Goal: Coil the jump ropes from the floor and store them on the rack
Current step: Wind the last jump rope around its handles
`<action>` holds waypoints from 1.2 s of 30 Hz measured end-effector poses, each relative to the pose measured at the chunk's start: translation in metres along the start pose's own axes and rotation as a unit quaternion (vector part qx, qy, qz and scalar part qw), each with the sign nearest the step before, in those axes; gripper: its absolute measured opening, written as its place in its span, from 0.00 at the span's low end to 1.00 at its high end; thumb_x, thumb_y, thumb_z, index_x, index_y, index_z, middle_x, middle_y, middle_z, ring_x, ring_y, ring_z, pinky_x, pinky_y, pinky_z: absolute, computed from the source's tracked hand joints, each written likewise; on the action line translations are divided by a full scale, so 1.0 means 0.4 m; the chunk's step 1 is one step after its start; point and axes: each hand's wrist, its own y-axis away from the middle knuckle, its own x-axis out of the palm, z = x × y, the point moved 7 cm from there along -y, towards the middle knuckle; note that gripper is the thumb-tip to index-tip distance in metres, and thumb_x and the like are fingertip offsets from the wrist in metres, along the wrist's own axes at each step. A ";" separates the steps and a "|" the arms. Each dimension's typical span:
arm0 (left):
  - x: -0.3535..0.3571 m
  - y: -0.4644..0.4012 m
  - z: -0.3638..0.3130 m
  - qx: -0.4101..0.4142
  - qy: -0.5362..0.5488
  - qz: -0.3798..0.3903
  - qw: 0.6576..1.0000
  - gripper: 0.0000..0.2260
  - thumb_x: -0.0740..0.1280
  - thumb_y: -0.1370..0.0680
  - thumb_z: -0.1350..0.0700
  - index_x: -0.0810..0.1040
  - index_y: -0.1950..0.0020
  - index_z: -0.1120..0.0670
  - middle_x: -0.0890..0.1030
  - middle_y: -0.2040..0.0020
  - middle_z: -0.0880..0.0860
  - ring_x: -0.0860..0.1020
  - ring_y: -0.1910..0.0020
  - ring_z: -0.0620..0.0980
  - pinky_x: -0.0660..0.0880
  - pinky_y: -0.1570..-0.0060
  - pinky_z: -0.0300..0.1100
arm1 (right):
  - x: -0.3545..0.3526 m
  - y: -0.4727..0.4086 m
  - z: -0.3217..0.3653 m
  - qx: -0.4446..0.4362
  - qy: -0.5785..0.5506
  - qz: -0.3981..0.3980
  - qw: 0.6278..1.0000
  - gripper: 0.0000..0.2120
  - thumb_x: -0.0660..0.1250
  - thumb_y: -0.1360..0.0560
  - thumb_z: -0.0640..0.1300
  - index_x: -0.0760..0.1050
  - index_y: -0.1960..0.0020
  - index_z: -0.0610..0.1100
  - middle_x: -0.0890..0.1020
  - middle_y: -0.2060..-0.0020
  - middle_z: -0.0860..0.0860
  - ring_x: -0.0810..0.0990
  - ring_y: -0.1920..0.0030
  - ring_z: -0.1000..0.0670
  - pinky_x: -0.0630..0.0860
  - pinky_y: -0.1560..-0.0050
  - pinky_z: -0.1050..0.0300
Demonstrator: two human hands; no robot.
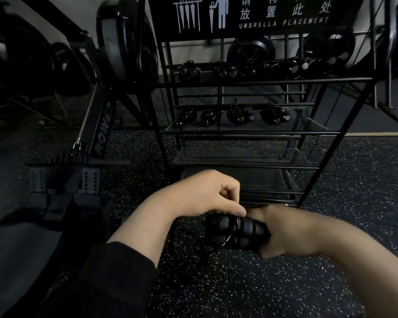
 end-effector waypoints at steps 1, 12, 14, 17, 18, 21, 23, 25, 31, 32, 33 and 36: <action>-0.004 0.002 0.001 0.002 0.019 -0.006 1.000 0.10 0.78 0.27 0.48 0.81 0.60 0.52 0.81 0.65 0.55 0.73 0.66 0.46 0.68 0.62 0.44 | -0.002 0.004 0.004 -0.008 -0.016 0.001 1.000 0.15 0.78 0.31 0.43 0.74 0.54 0.56 0.83 0.59 0.51 0.79 0.62 0.56 0.75 0.61 0.59; -0.022 0.004 -0.003 0.026 0.097 -0.058 0.993 0.13 0.78 0.26 0.52 0.79 0.60 0.59 0.73 0.71 0.46 0.66 0.72 0.42 0.62 0.71 0.35 | -0.038 0.031 0.036 -0.048 -0.155 -0.084 0.983 0.37 0.57 0.36 0.84 0.81 0.55 0.52 0.78 0.70 0.53 0.75 0.68 0.58 0.73 0.63 0.60; -0.015 0.002 -0.001 0.026 0.089 -0.059 0.994 0.13 0.77 0.26 0.50 0.79 0.61 0.58 0.72 0.72 0.45 0.65 0.72 0.41 0.61 0.71 0.36 | -0.035 0.031 0.033 -0.013 -0.170 -0.091 0.981 0.35 0.59 0.34 0.81 0.79 0.61 0.48 0.71 0.75 0.54 0.69 0.73 0.56 0.68 0.69 0.61; -0.003 0.002 -0.004 0.023 0.072 -0.054 0.996 0.13 0.76 0.25 0.50 0.79 0.60 0.58 0.71 0.74 0.42 0.64 0.74 0.40 0.60 0.72 0.34 | -0.026 0.027 0.031 0.016 -0.181 -0.098 0.979 0.30 0.65 0.33 0.75 0.71 0.68 0.47 0.68 0.77 0.55 0.65 0.76 0.55 0.63 0.74 0.62; 0.000 0.002 -0.005 0.022 0.067 -0.053 0.996 0.13 0.76 0.24 0.50 0.78 0.60 0.58 0.70 0.75 0.42 0.64 0.75 0.39 0.60 0.73 0.33 | -0.024 0.026 0.031 0.021 -0.181 -0.099 0.978 0.31 0.66 0.34 0.75 0.72 0.67 0.46 0.68 0.76 0.53 0.65 0.75 0.53 0.62 0.73 0.61; -0.005 0.003 -0.006 0.025 0.081 -0.055 0.995 0.14 0.76 0.24 0.50 0.78 0.60 0.59 0.70 0.75 0.42 0.63 0.74 0.41 0.58 0.73 0.35 | -0.022 0.022 0.032 0.018 -0.215 -0.089 0.972 0.29 0.72 0.33 0.72 0.78 0.62 0.44 0.71 0.72 0.50 0.68 0.72 0.51 0.64 0.71 0.58; -0.015 0.003 0.001 0.026 0.131 -0.062 0.989 0.15 0.76 0.25 0.52 0.77 0.59 0.62 0.71 0.73 0.48 0.64 0.71 0.46 0.59 0.71 0.38 | -0.040 0.030 0.038 0.003 -0.224 -0.105 0.969 0.22 0.74 0.30 0.65 0.75 0.69 0.49 0.71 0.75 0.53 0.67 0.74 0.54 0.63 0.73 0.61; -0.024 0.006 0.015 0.026 0.178 -0.070 0.981 0.15 0.76 0.26 0.51 0.78 0.60 0.62 0.71 0.71 0.50 0.66 0.69 0.48 0.62 0.69 0.38 | -0.058 0.038 0.044 -0.017 -0.226 -0.123 0.966 0.22 0.75 0.29 0.61 0.73 0.73 0.51 0.70 0.76 0.56 0.67 0.74 0.55 0.62 0.73 0.63; 0.003 0.000 0.030 -0.051 0.369 -0.060 0.926 0.12 0.65 0.18 0.55 0.77 0.60 0.55 0.75 0.70 0.46 0.74 0.72 0.41 0.70 0.72 0.34 | -0.105 0.072 0.052 -0.058 -0.314 -0.180 0.930 0.21 0.77 0.34 0.64 0.80 0.67 0.47 0.82 0.72 0.45 0.81 0.72 0.46 0.75 0.72 0.59; 0.008 -0.004 0.029 -0.049 0.400 -0.064 0.913 0.10 0.64 0.19 0.58 0.79 0.60 0.53 0.77 0.69 0.47 0.75 0.71 0.42 0.70 0.71 0.34 | -0.116 0.078 0.044 -0.054 -0.334 -0.199 0.920 0.22 0.76 0.34 0.64 0.81 0.64 0.45 0.83 0.71 0.43 0.82 0.72 0.44 0.76 0.72 0.58; 0.009 -0.012 0.030 -0.029 0.402 -0.075 0.912 0.11 0.63 0.19 0.60 0.80 0.59 0.51 0.77 0.68 0.48 0.74 0.71 0.43 0.68 0.71 0.37 | -0.129 0.084 0.033 -0.044 -0.355 -0.222 0.907 0.22 0.74 0.35 0.64 0.82 0.62 0.43 0.83 0.69 0.41 0.82 0.71 0.42 0.77 0.72 0.56; 0.026 -0.021 0.042 -0.032 0.368 -0.090 0.925 0.21 0.57 0.14 0.60 0.79 0.63 0.47 0.68 0.69 0.47 0.63 0.73 0.43 0.59 0.70 0.41 | -0.161 0.097 -0.011 -0.004 -0.385 -0.303 0.872 0.23 0.72 0.34 0.63 0.83 0.59 0.41 0.84 0.68 0.40 0.82 0.72 0.39 0.78 0.72 0.53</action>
